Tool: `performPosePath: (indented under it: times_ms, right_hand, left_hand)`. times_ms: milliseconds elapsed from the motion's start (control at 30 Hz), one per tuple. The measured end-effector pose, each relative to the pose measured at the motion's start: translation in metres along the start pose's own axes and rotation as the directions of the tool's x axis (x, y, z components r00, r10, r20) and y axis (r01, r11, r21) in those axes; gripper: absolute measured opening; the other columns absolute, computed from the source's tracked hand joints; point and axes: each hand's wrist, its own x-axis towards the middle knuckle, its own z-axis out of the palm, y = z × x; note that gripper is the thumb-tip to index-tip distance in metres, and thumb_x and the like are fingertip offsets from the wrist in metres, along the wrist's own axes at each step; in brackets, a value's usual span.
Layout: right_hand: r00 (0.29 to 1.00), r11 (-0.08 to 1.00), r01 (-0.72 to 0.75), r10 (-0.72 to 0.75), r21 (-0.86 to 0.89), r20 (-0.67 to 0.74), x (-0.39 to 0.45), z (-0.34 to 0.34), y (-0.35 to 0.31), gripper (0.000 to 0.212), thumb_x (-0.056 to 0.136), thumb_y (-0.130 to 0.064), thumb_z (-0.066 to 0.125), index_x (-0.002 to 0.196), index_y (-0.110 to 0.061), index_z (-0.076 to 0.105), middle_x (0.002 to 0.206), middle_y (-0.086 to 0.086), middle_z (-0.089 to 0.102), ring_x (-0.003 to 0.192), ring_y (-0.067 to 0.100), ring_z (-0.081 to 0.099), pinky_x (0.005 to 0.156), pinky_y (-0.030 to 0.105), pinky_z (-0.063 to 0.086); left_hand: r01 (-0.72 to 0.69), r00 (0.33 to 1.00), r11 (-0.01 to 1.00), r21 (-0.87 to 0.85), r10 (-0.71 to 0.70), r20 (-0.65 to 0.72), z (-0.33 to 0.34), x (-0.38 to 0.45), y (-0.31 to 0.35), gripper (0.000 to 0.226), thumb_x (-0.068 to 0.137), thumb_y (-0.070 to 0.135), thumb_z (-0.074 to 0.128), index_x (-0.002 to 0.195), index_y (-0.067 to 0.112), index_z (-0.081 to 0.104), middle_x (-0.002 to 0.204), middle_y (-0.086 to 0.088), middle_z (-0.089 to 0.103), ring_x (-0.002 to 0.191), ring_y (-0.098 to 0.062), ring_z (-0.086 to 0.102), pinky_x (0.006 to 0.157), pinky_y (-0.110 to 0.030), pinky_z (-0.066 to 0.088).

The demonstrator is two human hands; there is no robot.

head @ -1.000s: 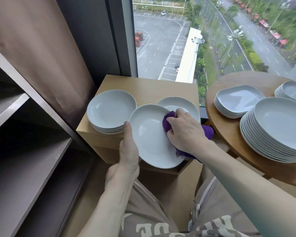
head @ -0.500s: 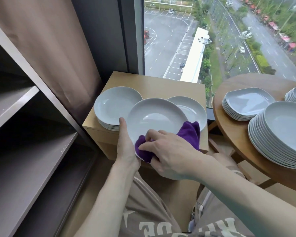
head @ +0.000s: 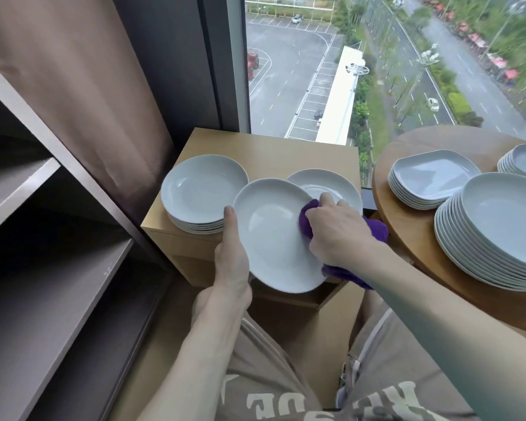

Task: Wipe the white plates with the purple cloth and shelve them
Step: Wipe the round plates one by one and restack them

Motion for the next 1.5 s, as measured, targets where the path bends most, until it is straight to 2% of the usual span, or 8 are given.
performPosePath:
  times_ms: [267, 467, 600, 733, 900, 1133, 1367, 1500]
  right_hand:
    - [0.945, 0.958, 0.261, -0.229, 0.118, -0.235, 0.007, -0.002, -0.034, 0.020, 0.093, -0.019, 0.052, 0.109, -0.017, 0.064, 0.114, 0.005, 0.047, 0.092, 0.029, 0.048, 0.080, 0.038, 0.040]
    - [0.874, 0.854, 0.485, -0.471, 0.189, -0.116, -0.025, 0.004, -0.055, 0.023, 0.095, -0.036, 0.057, 0.110, -0.023, 0.068, 0.106, 0.002, 0.049, 0.087, 0.027, 0.052, 0.078, 0.041, 0.047]
    - [0.871, 0.855, 0.467, -0.489, 0.226, 0.047, -0.040, 0.002, -0.047, 0.024, 0.089, -0.012, 0.053, 0.106, -0.025, 0.065, 0.108, -0.001, 0.046, 0.090, 0.025, 0.049, 0.078, 0.041, 0.046]
    - [0.875, 0.892, 0.381, -0.433, 0.245, 0.216, -0.046, 0.006, -0.028, 0.038, 0.090, -0.009, 0.054, 0.121, -0.026, 0.067, 0.117, -0.003, 0.047, 0.102, 0.023, 0.053, 0.089, 0.044, 0.050]
    - [0.891, 0.868, 0.184, -0.345, 0.461, 0.296, -0.036, 0.015, 0.012, 0.045, 0.094, -0.005, 0.048, 0.128, -0.027, 0.068, 0.119, -0.006, 0.047, 0.111, 0.022, 0.051, 0.099, 0.035, 0.042]
    - [0.989, 0.837, 0.068, -0.129, 0.544, 0.074, -0.017, 0.037, 0.041, 0.045, 0.100, -0.008, 0.050, 0.140, -0.025, 0.060, 0.120, -0.006, 0.043, 0.109, 0.017, 0.044, 0.091, 0.027, 0.034]
    - [0.983, 0.489, -0.013, 0.164, 0.872, -0.077, -0.006, 0.044, 0.055, 0.044, 0.101, -0.009, 0.058, 0.142, -0.023, 0.058, 0.120, -0.006, 0.048, 0.106, 0.010, 0.046, 0.076, 0.004, 0.034]
    - [0.982, 0.378, 0.005, 0.172, 0.926, -0.075, -0.008, 0.047, 0.055, 0.042, 0.098, -0.006, 0.062, 0.135, -0.025, 0.063, 0.120, -0.005, 0.054, 0.108, 0.010, 0.050, 0.078, 0.004, 0.035]
  left_hand:
    - [0.057, 0.994, 0.998, -0.041, -0.053, 0.094, 0.014, 0.002, -0.013, 0.057, 0.105, 0.065, 0.034, 0.131, 0.029, 0.070, 0.125, -0.003, 0.075, 0.119, -0.023, 0.070, 0.109, -0.049, 0.050]
    - [0.175, 0.984, 0.972, -0.154, -0.178, -0.004, -0.002, 0.006, -0.004, 0.071, 0.099, 0.071, 0.041, 0.122, 0.012, 0.073, 0.117, -0.016, 0.076, 0.110, -0.034, 0.073, 0.103, -0.053, 0.055]
    - [0.148, 0.989, 0.975, -0.163, -0.150, -0.003, -0.008, 0.007, 0.004, 0.070, 0.094, 0.076, 0.044, 0.128, 0.020, 0.070, 0.119, -0.012, 0.076, 0.113, -0.035, 0.072, 0.105, -0.055, 0.053]
    - [-0.018, 0.999, 0.993, -0.121, 0.014, -0.031, -0.017, 0.009, 0.005, 0.079, 0.070, 0.085, 0.059, 0.132, 0.036, 0.066, 0.125, -0.003, 0.074, 0.115, -0.033, 0.071, 0.102, -0.059, 0.054]
    - [-0.110, 0.994, 0.992, -0.063, 0.108, -0.035, -0.024, 0.006, 0.002, 0.061, 0.089, 0.078, 0.052, 0.133, 0.037, 0.065, 0.127, 0.000, 0.073, 0.116, -0.028, 0.071, 0.100, -0.057, 0.056]
    - [-0.116, 0.993, 0.993, 0.020, 0.116, 0.007, -0.019, -0.004, 0.002, 0.039, 0.107, 0.059, 0.044, 0.131, 0.037, 0.066, 0.126, -0.001, 0.073, 0.115, -0.025, 0.071, 0.098, -0.055, 0.058]
    - [-0.085, 0.991, 0.978, -0.191, 0.064, -0.114, -0.028, -0.002, 0.002, 0.031, 0.107, 0.036, 0.047, 0.130, 0.034, 0.068, 0.133, -0.010, 0.070, 0.122, -0.038, 0.066, 0.102, -0.063, 0.052]
    - [-0.117, 0.980, 0.962, -0.246, 0.072, -0.184, -0.027, 0.014, 0.015, 0.036, 0.104, 0.019, 0.038, 0.123, 0.029, 0.067, 0.129, -0.011, 0.070, 0.113, -0.036, 0.068, 0.083, -0.048, 0.062]
